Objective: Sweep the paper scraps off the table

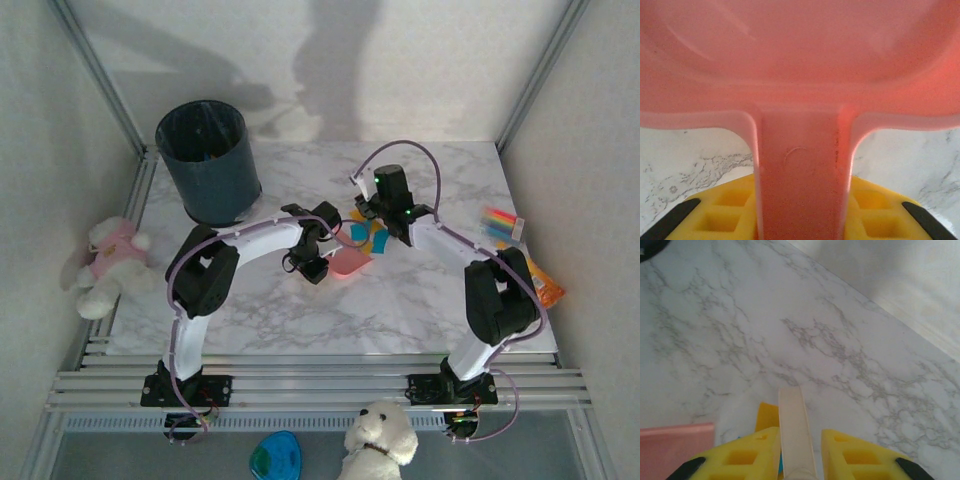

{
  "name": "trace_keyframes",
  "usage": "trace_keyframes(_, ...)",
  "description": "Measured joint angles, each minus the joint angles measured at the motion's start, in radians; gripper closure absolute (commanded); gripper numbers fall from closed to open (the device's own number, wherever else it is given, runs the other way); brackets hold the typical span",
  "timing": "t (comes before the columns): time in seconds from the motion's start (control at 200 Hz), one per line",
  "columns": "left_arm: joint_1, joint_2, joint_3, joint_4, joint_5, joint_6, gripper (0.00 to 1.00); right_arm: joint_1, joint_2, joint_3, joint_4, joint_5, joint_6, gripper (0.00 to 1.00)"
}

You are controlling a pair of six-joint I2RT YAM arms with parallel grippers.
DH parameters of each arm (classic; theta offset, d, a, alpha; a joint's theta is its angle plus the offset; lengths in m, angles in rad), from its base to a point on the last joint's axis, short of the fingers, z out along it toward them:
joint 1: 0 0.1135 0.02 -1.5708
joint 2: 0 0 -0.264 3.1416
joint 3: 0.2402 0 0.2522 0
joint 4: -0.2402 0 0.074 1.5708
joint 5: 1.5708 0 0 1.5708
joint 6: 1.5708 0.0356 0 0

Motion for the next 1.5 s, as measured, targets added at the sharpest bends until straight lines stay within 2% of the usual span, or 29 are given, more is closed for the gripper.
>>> trace_keyframes(0.711, -0.004, 0.010, 0.005, -0.001, -0.021, 0.001, 1.00, 0.092, -0.147, -0.031, -0.081, -0.040, 0.105, 1.00)
trace_keyframes(0.856, -0.006, 0.010, 0.005, -0.001, -0.024, 0.001, 1.00, 0.093, -0.167, -0.031, -0.075, 0.052, 0.147, 1.00)
trace_keyframes(1.096, -0.024, 0.010, -0.008, 0.000, -0.027, 0.003, 1.00, 0.093, -0.173, -0.061, -0.079, 0.325, 0.275, 1.00)
trace_keyframes(1.212, -0.031, 0.010, -0.013, 0.000, -0.035, 0.005, 1.00, 0.093, -0.173, -0.089, -0.085, 0.415, 0.347, 1.00)
trace_keyframes(1.332, -0.032, 0.009, -0.014, 0.001, -0.039, 0.005, 1.00, 0.093, -0.172, -0.105, -0.113, 0.455, 0.411, 1.00)
trace_keyframes(1.497, -0.035, 0.009, -0.014, 0.000, -0.043, 0.008, 1.00, 0.094, -0.161, -0.106, -0.132, 0.440, 0.468, 1.00)
